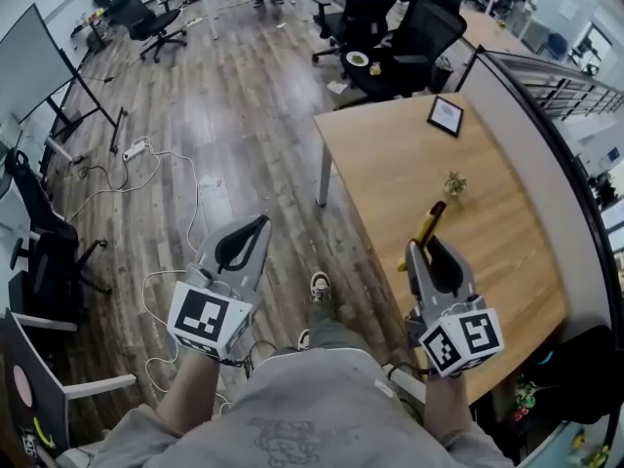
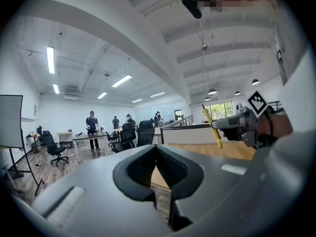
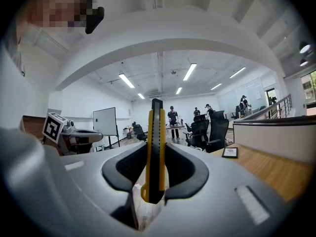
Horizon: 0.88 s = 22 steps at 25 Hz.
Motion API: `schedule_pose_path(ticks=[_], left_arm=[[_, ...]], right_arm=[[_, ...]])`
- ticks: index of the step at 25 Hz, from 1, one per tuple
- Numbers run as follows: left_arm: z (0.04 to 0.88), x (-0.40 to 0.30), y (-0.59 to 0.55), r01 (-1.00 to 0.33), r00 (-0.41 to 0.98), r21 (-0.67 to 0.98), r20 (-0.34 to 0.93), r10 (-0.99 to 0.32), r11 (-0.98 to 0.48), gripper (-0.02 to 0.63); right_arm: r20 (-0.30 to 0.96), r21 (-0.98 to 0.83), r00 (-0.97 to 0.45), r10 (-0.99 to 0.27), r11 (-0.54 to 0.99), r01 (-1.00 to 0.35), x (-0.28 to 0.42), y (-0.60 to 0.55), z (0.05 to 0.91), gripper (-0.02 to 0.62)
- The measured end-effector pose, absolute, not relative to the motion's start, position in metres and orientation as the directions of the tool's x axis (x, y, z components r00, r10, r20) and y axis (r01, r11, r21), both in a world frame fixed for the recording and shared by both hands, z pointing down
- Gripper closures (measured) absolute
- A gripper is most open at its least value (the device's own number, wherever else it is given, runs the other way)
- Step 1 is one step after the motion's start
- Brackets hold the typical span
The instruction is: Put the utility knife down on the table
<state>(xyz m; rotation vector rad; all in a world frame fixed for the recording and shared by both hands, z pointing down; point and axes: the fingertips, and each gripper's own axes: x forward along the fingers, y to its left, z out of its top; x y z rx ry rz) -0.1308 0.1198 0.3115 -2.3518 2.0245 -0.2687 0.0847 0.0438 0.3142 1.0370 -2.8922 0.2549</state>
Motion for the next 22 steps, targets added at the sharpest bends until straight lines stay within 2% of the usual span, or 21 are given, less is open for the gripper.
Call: schedule_pose_path(ticks=[11, 22], left_arm=[[0.327, -0.182, 0.003, -0.974, 0.141, -0.153, 0.155, -0.978, -0.165, 0.604], [0.322, -0.224, -0.152, -0.965, 0.184, -0.151, 0.191, -0.964, -0.214, 0.604]], right_arm=[[0.139, -0.16, -0.756, -0.64, 0.739, -0.654, 0.039, -0.071, 0.34, 0.472], [0.18, -0.089, -0.717, -0.673, 0.715, -0.693, -0.012, -0.211, 0.346, 0.472]])
